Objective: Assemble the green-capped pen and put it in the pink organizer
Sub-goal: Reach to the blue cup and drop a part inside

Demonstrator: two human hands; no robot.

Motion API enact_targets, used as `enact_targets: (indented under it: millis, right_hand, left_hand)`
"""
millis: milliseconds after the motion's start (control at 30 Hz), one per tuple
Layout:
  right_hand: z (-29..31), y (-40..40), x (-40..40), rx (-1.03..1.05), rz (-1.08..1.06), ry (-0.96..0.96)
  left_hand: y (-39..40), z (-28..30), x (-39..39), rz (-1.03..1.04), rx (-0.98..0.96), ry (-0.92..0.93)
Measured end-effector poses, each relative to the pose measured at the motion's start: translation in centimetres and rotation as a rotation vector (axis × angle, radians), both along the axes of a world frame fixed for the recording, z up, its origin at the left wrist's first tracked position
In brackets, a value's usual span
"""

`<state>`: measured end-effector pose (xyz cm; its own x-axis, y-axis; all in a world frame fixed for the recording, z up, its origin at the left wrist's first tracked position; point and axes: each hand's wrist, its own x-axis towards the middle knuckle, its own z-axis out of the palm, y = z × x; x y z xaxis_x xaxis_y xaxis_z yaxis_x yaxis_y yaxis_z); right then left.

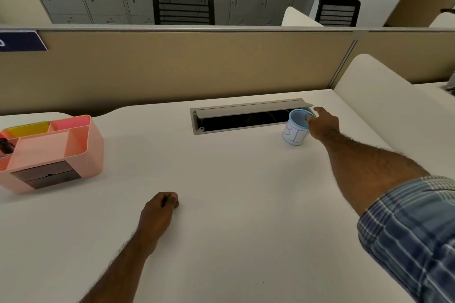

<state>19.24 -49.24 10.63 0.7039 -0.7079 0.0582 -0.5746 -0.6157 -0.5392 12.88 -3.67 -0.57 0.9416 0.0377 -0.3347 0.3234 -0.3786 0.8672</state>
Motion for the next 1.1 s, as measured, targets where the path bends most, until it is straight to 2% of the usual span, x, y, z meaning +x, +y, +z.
enact_targets:
  millis: [300, 667, 833, 933, 1100]
  right_hand:
    - [1.5, 0.5, 0.1, -0.102, 0.066, 0.135]
    - [2.3, 1.1, 0.1, -0.098, 0.000, 0.137]
    - [2.3, 1.2, 0.4, 0.036, -0.142, -0.031]
    - [2.6, 2.3, 0.7, 0.241, -0.177, -0.259]
    - [3.0, 6.0, 1.2, 0.924, -0.107, -0.582]
  left_hand:
    - [0.0, 0.2, -0.2, 0.002, -0.007, 0.020]
    - [0.0, 0.2, -0.2, 0.003, -0.001, 0.015]
    - [0.2, 0.2, -0.4, 0.002, -0.050, 0.005]
    - [0.3, 0.2, -0.6, 0.007, -0.125, -0.005]
    - [0.4, 0.7, -0.9, 0.045, -0.234, -0.001]
